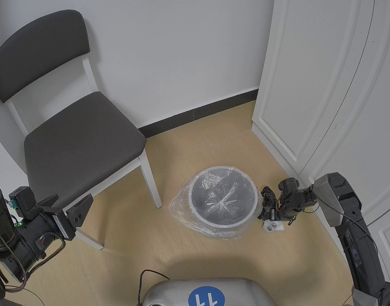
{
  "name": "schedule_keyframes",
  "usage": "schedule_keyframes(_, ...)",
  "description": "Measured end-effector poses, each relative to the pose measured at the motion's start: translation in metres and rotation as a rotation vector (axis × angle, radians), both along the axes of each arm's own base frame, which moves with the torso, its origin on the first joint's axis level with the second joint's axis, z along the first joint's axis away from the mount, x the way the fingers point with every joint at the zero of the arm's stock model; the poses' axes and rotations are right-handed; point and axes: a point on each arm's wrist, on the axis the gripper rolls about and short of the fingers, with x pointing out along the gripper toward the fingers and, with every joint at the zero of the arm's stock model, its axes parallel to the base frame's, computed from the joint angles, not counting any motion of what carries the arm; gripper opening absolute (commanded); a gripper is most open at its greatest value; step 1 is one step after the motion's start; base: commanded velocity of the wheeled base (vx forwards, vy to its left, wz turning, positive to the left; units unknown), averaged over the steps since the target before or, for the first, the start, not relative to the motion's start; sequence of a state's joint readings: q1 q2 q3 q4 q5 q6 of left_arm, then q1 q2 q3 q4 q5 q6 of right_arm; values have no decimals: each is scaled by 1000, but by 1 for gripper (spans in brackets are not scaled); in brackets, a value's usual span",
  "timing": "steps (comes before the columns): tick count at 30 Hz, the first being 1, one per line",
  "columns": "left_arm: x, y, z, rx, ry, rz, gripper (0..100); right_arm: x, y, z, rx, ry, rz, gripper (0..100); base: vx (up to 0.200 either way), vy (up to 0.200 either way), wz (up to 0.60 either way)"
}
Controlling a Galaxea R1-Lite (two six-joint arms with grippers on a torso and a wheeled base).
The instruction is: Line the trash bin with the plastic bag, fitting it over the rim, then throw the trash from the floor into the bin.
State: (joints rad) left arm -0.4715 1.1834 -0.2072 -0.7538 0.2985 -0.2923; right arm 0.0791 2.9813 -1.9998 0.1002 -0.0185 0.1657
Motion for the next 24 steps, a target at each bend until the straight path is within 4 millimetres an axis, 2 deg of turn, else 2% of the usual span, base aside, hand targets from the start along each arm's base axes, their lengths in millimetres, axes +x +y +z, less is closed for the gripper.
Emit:
schedule_keyframes(8, -4, 1, 0, -3, -8, -7, 100, 0, 0, -1, 0, 2, 0, 100, 0, 0, 0)
schedule_keyframes(9, -4, 1, 0, -4, -9, -8, 100, 0, 0, -1, -1, 2, 0, 0, 0, 0, 0)
schedule_keyframes(24, -5, 1, 2, -10, -23, -10, 100, 0, 0, -1, -17, -1, -3, 0, 0, 0, 0)
